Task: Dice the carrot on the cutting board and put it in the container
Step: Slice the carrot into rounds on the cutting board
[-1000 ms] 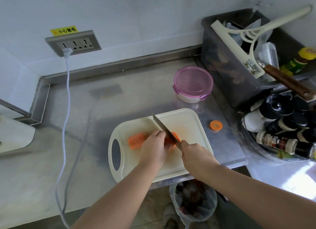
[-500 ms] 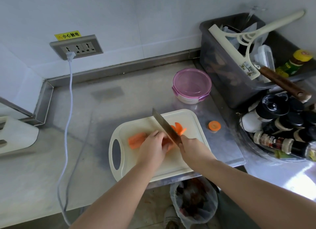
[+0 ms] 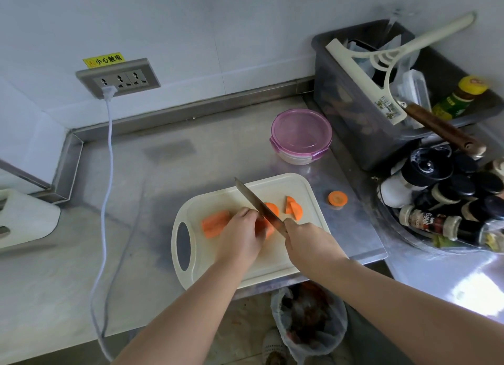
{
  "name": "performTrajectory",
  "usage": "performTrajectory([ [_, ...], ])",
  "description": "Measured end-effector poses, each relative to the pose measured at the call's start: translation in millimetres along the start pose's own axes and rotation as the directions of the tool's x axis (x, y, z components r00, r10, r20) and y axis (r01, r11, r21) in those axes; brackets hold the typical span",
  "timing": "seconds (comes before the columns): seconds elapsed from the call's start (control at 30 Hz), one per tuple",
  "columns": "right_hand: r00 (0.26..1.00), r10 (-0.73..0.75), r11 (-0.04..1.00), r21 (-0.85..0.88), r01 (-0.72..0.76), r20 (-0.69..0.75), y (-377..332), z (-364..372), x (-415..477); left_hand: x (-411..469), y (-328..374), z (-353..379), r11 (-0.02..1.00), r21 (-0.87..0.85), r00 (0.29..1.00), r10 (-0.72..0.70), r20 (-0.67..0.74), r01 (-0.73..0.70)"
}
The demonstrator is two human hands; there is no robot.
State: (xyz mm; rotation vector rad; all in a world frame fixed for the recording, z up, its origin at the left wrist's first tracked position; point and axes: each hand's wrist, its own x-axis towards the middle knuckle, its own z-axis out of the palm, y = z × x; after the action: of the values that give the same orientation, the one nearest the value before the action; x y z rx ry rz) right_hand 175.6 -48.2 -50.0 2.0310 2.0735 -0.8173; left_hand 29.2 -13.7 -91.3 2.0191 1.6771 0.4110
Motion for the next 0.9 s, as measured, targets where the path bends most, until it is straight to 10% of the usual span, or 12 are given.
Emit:
performTrajectory([
  [0.9, 0.997, 0.046, 0.997, 0.056, -0.049, 0.057, 4, 11, 18, 0, 4, -6, 1.0, 0.014, 1.0, 0.022, 0.019, -0.022],
])
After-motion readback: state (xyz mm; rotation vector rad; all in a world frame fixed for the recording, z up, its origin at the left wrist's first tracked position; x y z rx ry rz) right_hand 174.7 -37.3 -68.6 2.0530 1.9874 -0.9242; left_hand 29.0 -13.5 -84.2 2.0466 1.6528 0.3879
